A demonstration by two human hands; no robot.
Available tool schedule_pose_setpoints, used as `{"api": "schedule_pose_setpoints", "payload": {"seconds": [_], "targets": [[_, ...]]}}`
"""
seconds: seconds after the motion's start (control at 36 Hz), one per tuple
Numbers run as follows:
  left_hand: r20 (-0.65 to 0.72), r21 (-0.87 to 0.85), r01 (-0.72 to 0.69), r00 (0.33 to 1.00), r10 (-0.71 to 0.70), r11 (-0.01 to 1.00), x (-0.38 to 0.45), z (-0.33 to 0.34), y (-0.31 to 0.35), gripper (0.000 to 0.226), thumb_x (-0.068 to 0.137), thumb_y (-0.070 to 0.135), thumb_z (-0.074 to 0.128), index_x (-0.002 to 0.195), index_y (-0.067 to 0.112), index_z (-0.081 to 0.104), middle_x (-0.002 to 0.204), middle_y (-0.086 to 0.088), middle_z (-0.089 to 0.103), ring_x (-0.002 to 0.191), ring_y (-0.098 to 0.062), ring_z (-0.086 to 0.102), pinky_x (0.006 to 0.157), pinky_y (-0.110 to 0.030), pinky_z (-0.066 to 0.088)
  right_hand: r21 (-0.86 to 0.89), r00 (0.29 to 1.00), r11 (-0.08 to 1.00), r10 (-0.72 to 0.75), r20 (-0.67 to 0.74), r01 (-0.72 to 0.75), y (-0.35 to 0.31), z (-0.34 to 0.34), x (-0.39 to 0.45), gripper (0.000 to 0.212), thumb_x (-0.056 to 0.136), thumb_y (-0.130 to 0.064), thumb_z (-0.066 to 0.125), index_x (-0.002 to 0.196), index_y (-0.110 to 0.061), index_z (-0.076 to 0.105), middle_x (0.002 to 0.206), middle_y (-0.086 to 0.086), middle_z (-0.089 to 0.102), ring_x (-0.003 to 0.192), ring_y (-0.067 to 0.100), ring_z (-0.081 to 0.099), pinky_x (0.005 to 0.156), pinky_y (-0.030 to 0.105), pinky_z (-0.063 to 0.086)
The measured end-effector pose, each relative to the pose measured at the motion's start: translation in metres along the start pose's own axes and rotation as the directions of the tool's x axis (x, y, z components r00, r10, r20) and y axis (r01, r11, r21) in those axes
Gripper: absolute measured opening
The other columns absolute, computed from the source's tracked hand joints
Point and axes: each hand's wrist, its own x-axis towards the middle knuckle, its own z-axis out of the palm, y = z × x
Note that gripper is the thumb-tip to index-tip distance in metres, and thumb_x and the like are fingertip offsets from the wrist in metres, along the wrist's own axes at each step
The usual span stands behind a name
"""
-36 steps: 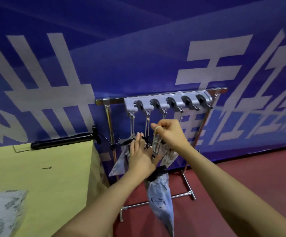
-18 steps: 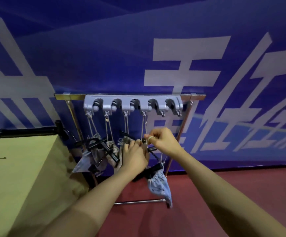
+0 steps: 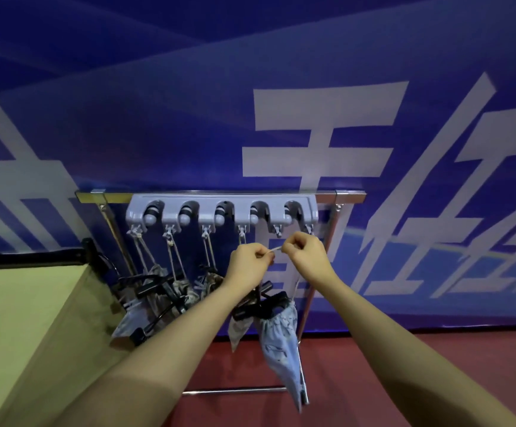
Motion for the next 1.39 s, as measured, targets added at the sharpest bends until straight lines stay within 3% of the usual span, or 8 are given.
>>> {"api": "schedule_pose_setpoints", "payload": {"seconds": [0.14, 0.33, 0.58, 0.78, 0.86, 0.94, 1.08, 1.39], "targets": [[-0.038, -0.047, 0.019, 0.999, -0.02, 0.999, 0.022, 0.005, 0.012, 0.018, 0.091, 0.017, 0.058, 0.084, 0.007, 0.072, 0.081, -0.006, 0.071, 0.078, -0.019, 0.064, 0.069, -0.026, 0.047, -0.022, 0.999, 1.0, -0.018, -0.027, 0.018, -0.001, 0.003, 0.022, 0.018, 0.097, -0.011, 0.046, 0.081, -0.003, 0.051, 0.067, 0.003, 0.044, 0.057, 0.013, 0.037, 0.051, 0.02, 0.033], [-0.079, -0.025, 0.086, 0.993, -0.087, 0.996, 0.049, 0.015, 0.013, 0.022, 0.092, 0.012, 0.055, 0.08, 0.003, 0.071, 0.074, -0.01, 0.067, 0.073, -0.023, 0.062, 0.073, -0.036, 0.052, -0.156, 0.997, 0.988, -0.024, -0.072, 0.012, 0.013, 0.013, 0.05, 0.021, 0.097, -0.008, 0.042, 0.078, -0.004, 0.05, 0.078, 0.021, 0.056, 0.064, 0.022, 0.04, 0.059, 0.037, 0.033], [-0.003, 0.036, 0.151, 0.989, -0.151, 0.988, 0.052, 0.031, -0.008, 0.024, 0.093, 0.015, 0.054, 0.071, 0.01, 0.058, 0.07, -0.011, 0.054, 0.065, -0.02, 0.045, 0.061, -0.03, 0.039, -0.294, 0.997, 0.953, 0.067, -0.036, -0.074, 0.036, 0.025, 0.049, 0.026, 0.097, -0.011, 0.04, 0.073, -0.017, 0.047, 0.064, -0.003, 0.046, 0.056, 0.015, 0.038, 0.057, 0.033, 0.034], [0.012, 0.038, 0.119, 0.993, -0.12, 0.992, 0.047, 0.022, -0.01, 0.023, 0.094, 0.009, 0.046, 0.109, 0.008, 0.063, 0.1, -0.01, 0.066, 0.081, -0.022, 0.057, 0.071, -0.027, 0.044, -0.299, 0.987, 0.942, 0.162, 0.004, -0.154, 0.03, 0.028, 0.043, 0.024, 0.096, -0.015, 0.042, 0.116, -0.01, 0.055, 0.095, 0.008, 0.062, 0.079, 0.029, 0.058, 0.069, 0.042, 0.051], [-0.01, 0.06, 0.104, 0.995, -0.103, 0.993, 0.039, 0.015, -0.014, 0.023, 0.094, 0.009, 0.043, 0.106, 0.01, 0.062, 0.102, -0.011, 0.066, 0.078, -0.024, 0.059, 0.068, -0.032, 0.05, -0.307, 0.973, 0.925, 0.23, -0.022, -0.226, 0.03, 0.033, 0.035, 0.014, 0.093, -0.015, 0.043, 0.095, -0.009, 0.056, 0.085, 0.009, 0.057, 0.074, 0.03, 0.056, 0.062, 0.037, 0.045], [-0.041, 0.096, 0.116, 0.993, -0.113, 0.989, 0.03, 0.005, -0.02, 0.024, 0.094, 0.008, 0.041, 0.105, 0.012, 0.063, 0.104, -0.012, 0.065, 0.082, -0.029, 0.062, 0.07, -0.038, 0.054, -0.296, 0.966, 0.921, 0.257, -0.033, -0.256, 0.028, 0.041, 0.027, 0.034, 0.091, -0.012, 0.045, 0.058, -0.012, 0.037, 0.057, 0.005, 0.038, 0.053, 0.024, 0.036, 0.057, 0.032, 0.035], [-0.049, 0.065, 0.103, 0.994, -0.099, 0.993, 0.015, -0.017, -0.031, 0.02, 0.094, 0.009, 0.046, 0.105, 0.009, 0.063, 0.098, -0.011, 0.067, 0.077, -0.024, 0.06, 0.07, -0.034, 0.051, -0.276, 0.977, 0.942, 0.208, 0.035, -0.191, 0.011, 0.054, 0.011, 0.022, 0.093, -0.014, 0.047, 0.072, -0.01, 0.053, 0.068, 0.009, 0.056, 0.063, 0.025, 0.05, 0.062, 0.041, 0.048], [-0.186, -0.036, 0.17, 0.967, -0.174, 0.985, -0.025, -0.106, -0.075, 0.015, 0.093, 0.01, 0.049, 0.093, 0.013, 0.064, 0.095, -0.008, 0.068, 0.087, -0.026, 0.066, 0.082, -0.041, 0.055, -0.261, 0.979, 0.965, 0.016, 0.204, 0.038, -0.046, 0.12, -0.019, 0.014, 0.095, -0.015, 0.049, 0.086, -0.011, 0.059, 0.077, 0.006, 0.06, 0.071, 0.022, 0.056, 0.065, 0.03, 0.043]]}}
